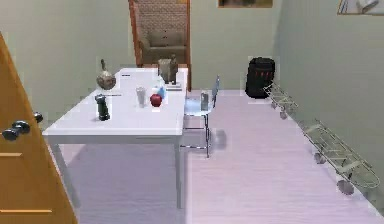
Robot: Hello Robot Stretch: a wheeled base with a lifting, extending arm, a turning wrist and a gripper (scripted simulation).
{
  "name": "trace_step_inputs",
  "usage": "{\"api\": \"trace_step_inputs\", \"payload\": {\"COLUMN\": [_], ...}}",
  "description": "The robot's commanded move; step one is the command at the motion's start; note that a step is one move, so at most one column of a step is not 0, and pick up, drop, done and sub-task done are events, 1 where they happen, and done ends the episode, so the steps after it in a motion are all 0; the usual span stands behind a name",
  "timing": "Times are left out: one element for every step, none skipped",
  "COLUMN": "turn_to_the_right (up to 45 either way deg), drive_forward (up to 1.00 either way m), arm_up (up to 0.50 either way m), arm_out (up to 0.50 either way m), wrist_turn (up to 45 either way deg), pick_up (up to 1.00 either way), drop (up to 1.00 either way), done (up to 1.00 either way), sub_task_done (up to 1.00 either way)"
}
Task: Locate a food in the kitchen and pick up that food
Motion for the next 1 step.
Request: {"api": "trace_step_inputs", "payload": {"turn_to_the_right": [0.0], "drive_forward": [0.75], "arm_up": [0.0], "arm_out": [0.0], "wrist_turn": [0.0], "pick_up": [0.0], "drop": [0.0], "done": [0.0], "sub_task_done": [0.0]}}
